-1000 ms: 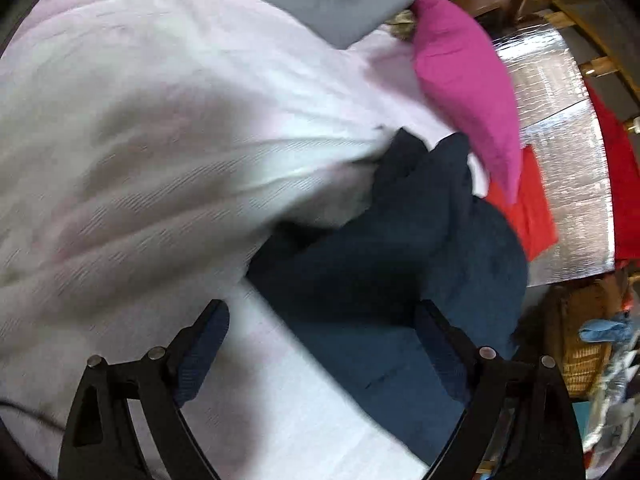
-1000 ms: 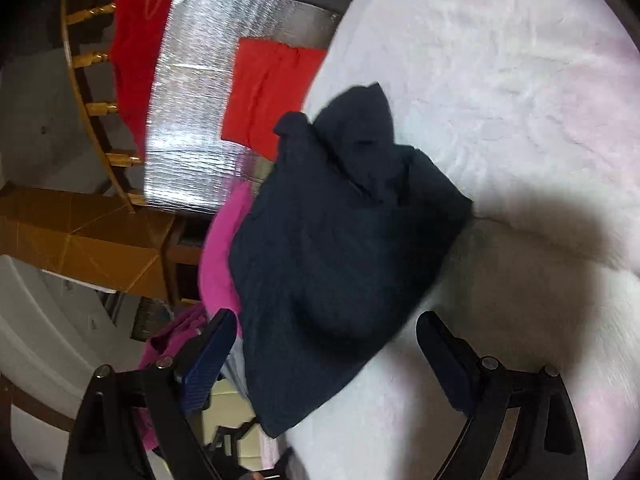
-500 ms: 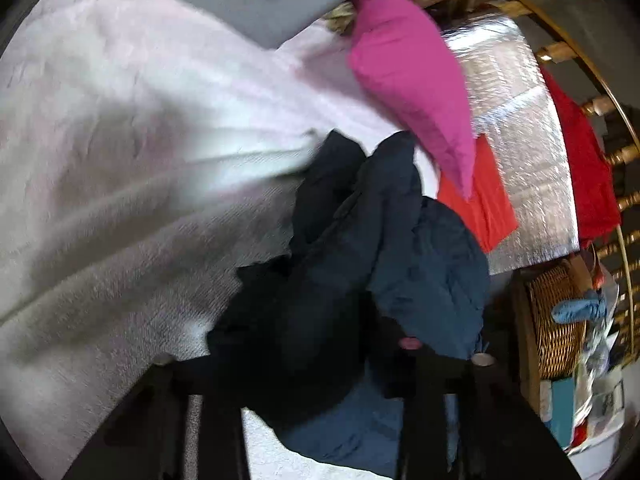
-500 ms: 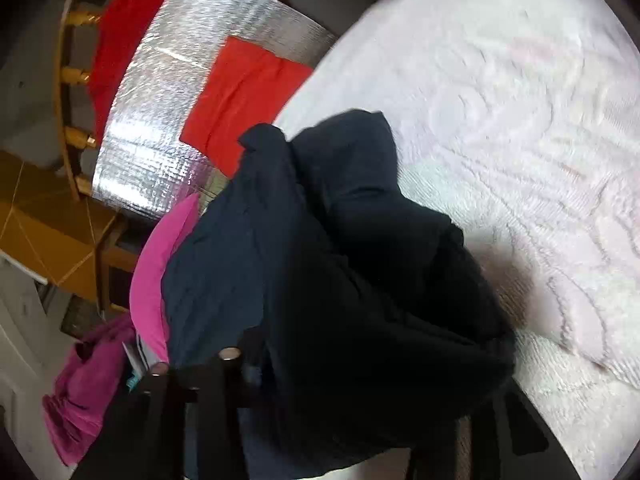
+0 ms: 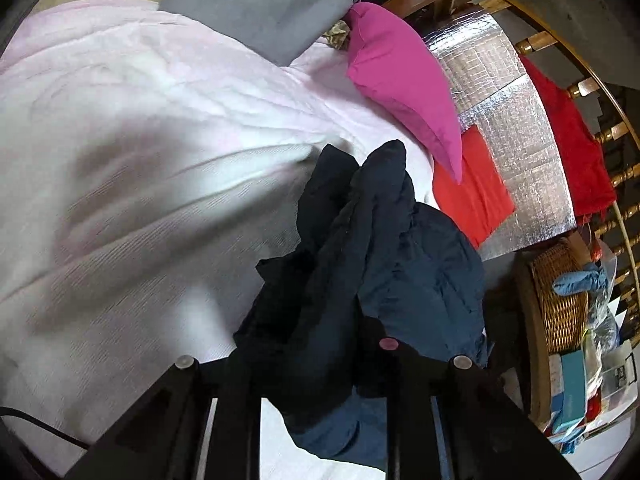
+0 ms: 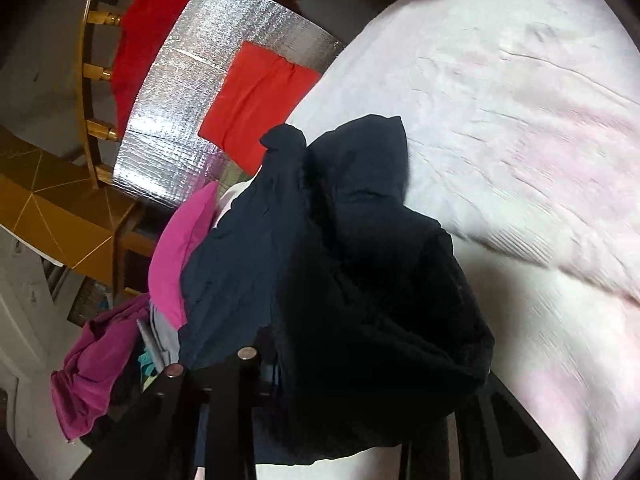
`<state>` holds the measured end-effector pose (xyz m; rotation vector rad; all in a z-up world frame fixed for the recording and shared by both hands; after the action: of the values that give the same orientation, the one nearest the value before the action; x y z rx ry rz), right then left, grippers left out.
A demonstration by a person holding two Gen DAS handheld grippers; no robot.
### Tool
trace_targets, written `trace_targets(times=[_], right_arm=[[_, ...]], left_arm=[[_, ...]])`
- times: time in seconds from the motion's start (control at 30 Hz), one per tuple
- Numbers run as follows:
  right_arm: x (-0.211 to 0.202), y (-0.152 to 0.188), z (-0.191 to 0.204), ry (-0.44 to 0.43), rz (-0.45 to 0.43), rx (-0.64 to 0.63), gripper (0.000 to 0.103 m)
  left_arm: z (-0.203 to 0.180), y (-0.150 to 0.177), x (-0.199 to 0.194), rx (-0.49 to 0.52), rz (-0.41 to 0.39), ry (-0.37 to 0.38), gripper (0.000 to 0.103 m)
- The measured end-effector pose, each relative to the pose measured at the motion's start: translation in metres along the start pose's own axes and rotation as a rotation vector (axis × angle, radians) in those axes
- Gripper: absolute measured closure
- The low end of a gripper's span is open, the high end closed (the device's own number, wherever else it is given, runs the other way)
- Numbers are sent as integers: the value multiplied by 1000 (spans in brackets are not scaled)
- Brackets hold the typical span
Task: Fold large clothes
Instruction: 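Press the bundled jacket down with both grippers and release it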
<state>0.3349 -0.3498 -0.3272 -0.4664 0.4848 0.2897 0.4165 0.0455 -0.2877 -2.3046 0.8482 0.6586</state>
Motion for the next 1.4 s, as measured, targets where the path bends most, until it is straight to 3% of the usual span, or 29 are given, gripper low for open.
trace_targets(times=[0.2, 0.27, 0.37, 0.43, 0.53, 0.63, 0.67, 0.73, 0.87, 1.1, 1.17, 1.27, 1.4], right_arm=[[-31, 20, -14, -13, 48, -8, 69], [-36, 23, -21, -9, 77, -3, 64], [-47, 23, -35, 17, 117, 68, 48], [-59, 22, -38, 20, 122, 52, 45], [-85, 19, -44, 64, 133, -22, 45], [-115, 4, -52, 114, 60, -85, 44], [-121, -2, -50, 118, 36, -97, 43], [-122, -14, -44, 115, 13, -104, 43], [-98, -30, -15, 98, -9, -154, 43], [-9, -72, 36, 153, -2, -241, 41], [19, -89, 46, 201, -9, -274, 33], [51, -107, 53, 247, 15, -307, 32], [90, -115, 52, 306, 109, -346, 30]], left_arm=[[17, 34, -33, 37, -14, -48, 81], [24, 39, -33, 33, 10, -91, 64], [36, 37, -36, -36, 76, -95, 53], [43, 34, -46, -62, 88, -92, 48], [51, 27, -71, -60, 29, -113, 47], [50, 8, -91, -65, -113, -156, 40], [46, 2, -92, -59, -144, -165, 34], [38, -8, -81, -49, -156, -197, 33], [30, -26, -49, -67, -126, -215, 33], [8, -75, 8, -72, -81, -215, 33], [-7, -91, 25, -21, -61, -213, 33], [-28, -102, 57, 89, 12, -208, 32], [-43, -100, 97, 165, 130, -186, 32]])
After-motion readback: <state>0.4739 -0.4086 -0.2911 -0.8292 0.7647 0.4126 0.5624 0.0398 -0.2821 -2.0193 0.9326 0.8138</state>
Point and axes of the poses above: each gripper's, at about its wrist camera, not at the fingertips, and x roughly the way its jaws point, z to its left, y to its underside, the point moved 6 cm from there along x, roughly the way its jaws point, and after that the axes turned 1 degree about -z, right-handed, at the moved point
